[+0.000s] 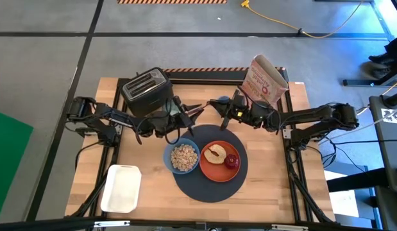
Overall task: Arrange a breakfast setting
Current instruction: Put the purple spoon to the top of the orange plate on the table mat
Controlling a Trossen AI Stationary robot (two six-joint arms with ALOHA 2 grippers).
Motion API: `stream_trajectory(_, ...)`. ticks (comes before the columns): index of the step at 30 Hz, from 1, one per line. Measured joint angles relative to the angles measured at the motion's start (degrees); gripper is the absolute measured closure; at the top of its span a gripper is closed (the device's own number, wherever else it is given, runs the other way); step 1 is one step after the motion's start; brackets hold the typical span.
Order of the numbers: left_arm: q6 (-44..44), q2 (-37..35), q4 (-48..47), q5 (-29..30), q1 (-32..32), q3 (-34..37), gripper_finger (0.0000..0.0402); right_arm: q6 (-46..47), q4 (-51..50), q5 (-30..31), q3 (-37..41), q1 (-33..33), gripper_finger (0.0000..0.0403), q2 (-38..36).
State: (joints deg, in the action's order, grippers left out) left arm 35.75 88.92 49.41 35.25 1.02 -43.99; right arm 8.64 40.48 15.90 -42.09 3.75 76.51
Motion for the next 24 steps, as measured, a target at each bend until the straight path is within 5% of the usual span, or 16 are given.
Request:
stream_trajectory(7,-1.30,0.00,-0.04,0.36,0.00,0.00,0.0355,-0.20,-0.59,-0.24,0.00,0.00,0.0398,-0.02)
stream_trajectory(15,-3.97,0.00,-2.33,0.24,0.00,0.04,0.0354,-1.99,-3.40,-0.52,-0.04,0.00,0.0394,-0.48)
stream_trajectory(24,-13.18,0.04,-10.81,-1.38,-0.17,0.02,0.0354,-7.73,-6.24,-0.48,-0.02,-0.02,0.0311,-5.28)
